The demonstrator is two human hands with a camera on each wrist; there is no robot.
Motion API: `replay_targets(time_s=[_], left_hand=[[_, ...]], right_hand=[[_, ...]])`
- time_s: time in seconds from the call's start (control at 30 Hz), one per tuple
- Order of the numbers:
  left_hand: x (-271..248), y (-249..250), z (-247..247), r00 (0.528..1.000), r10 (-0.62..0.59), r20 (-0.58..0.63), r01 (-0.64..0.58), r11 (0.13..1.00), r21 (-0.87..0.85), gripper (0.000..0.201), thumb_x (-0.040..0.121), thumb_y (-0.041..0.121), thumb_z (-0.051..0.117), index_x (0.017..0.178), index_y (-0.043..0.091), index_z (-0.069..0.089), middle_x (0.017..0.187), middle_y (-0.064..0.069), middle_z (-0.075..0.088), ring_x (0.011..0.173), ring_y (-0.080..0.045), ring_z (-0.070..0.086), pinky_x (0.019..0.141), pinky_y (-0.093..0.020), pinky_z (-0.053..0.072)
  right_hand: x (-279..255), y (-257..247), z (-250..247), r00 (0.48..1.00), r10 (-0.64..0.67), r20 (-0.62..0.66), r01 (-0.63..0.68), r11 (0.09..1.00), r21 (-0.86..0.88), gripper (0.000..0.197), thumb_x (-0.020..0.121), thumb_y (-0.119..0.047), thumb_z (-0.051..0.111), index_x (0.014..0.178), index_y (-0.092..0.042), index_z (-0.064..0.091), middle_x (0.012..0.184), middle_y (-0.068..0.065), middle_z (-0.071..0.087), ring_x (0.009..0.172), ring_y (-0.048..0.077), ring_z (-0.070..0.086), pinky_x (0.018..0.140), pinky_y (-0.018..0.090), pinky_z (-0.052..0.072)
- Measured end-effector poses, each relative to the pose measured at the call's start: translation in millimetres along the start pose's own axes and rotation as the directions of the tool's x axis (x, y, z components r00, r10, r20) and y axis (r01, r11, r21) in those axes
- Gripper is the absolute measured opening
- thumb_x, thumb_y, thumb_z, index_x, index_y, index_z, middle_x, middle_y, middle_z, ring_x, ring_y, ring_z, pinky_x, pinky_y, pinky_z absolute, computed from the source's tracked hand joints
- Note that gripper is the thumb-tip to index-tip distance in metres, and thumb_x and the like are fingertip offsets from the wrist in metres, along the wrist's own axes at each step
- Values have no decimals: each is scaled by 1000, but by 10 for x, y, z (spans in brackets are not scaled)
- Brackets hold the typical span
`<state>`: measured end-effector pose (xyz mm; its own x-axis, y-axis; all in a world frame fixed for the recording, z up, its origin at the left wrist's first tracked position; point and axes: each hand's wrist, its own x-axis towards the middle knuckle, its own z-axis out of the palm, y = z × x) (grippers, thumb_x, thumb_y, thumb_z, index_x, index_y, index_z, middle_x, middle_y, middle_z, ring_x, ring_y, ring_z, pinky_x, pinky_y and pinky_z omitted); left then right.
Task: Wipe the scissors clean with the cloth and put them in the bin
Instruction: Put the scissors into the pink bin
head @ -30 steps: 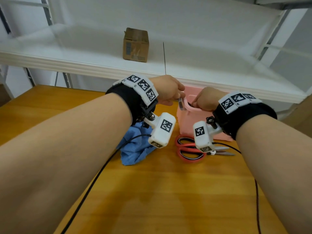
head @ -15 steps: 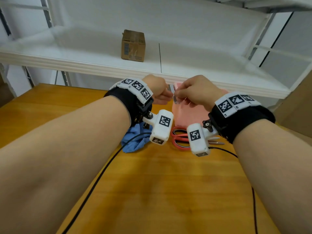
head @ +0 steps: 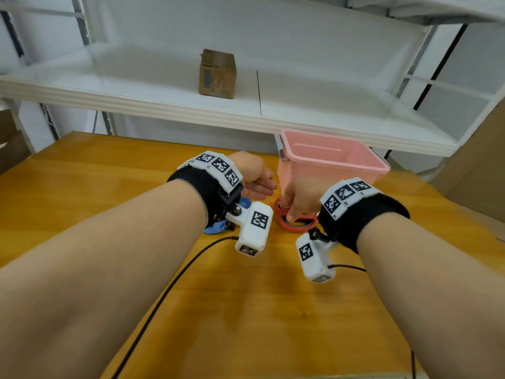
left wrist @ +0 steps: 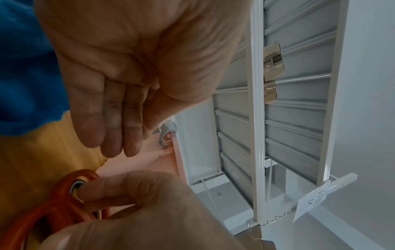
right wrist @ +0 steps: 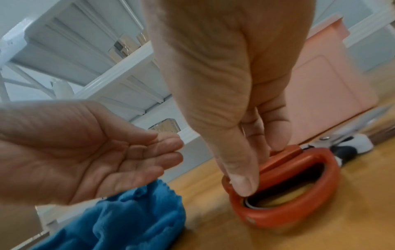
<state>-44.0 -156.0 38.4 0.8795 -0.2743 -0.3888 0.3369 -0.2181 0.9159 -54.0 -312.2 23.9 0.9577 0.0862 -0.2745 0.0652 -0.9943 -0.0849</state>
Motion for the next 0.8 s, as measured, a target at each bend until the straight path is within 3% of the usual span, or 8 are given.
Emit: replay_targets(time_s=[0.1, 0.2, 0.33, 0.43, 0.53, 0.6, 0.7, 0.8], left_hand=[[5, -25, 14, 1000, -16, 5, 16, 1000, -16, 29, 102, 2, 39, 124, 0, 57, 120, -17, 65, 116, -30, 62, 89, -36, 51], [14, -29, 22, 1000, -22, 16, 23, 999, -35, 30, 102, 0, 38, 126, -1, 56, 126, -19, 63, 119, -31, 59, 91, -37, 49], [34, -8, 10, 1000, -26, 14, 26, 999, -22, 31, 102, 0, 37, 127, -1, 55, 126, -18, 63, 120, -31, 59, 94, -38, 49], [52, -1, -25, 999, -31, 36, 32, 999, -22, 30, 101, 0, 39, 125, 0, 56, 111, -15, 67, 120, -31, 59, 88, -36, 50], [55, -4, -55, 998, -37, 44, 39, 999, -33, 29, 100, 1, 41, 125, 0, 56, 112, -15, 67, 120, -32, 59, 85, -37, 50], [53, 4, -51, 999, -35, 37, 37, 999, -32, 30, 100, 1, 41, 127, 0, 55, 112, -15, 67, 119, -32, 59, 85, -37, 50], [36, 24, -32, 999, -37, 7, 37, 999, -6, 30, 102, 3, 40, 127, 1, 55, 123, -16, 65, 117, -30, 61, 86, -37, 50], [36, 21, -30, 999, -49, 1, 49, 999, 9, 29, 101, 4, 42, 126, 1, 56, 122, -15, 65, 117, -29, 61, 86, -37, 50]], right_hand=[[33, -19, 71, 1000, -24, 7, 25, 995, -98, 50, 84, -22, 79, 131, -19, 64, 124, 0, 65, 110, 19, 61, 90, 29, 48], [77, -42, 126, 999, -47, 21, 50, 987, -155, 48, 86, -22, 76, 132, -16, 62, 125, 4, 65, 114, 24, 61, 97, 35, 51], [95, -17, 174, 999, -39, -7, 37, 987, -157, 36, 87, -19, 74, 122, -12, 68, 121, 7, 68, 110, 26, 64, 95, 36, 53], [86, 11, 192, 999, -45, -28, 40, 990, -137, 30, 87, -15, 72, 117, -12, 70, 118, 6, 69, 107, 26, 64, 92, 34, 54], [92, 24, 166, 999, -38, -29, 34, 991, -131, 27, 92, -11, 64, 118, -5, 68, 119, 14, 67, 105, 30, 64, 77, 28, 51], [87, 63, 146, 999, -24, -48, 20, 996, -83, 25, 92, -11, 61, 115, -4, 67, 117, 17, 66, 93, 28, 61, 68, 24, 46], [55, 101, 91, 982, -75, -171, 60, 994, -91, 14, 92, -21, 61, 104, -14, 67, 104, 5, 67, 86, 19, 55, 79, 32, 49], [-28, -19, -27, 977, -134, -169, 120, 989, -90, 10, 95, -11, 52, 87, -12, 57, 92, 5, 60, 85, 20, 55, 75, 29, 45]])
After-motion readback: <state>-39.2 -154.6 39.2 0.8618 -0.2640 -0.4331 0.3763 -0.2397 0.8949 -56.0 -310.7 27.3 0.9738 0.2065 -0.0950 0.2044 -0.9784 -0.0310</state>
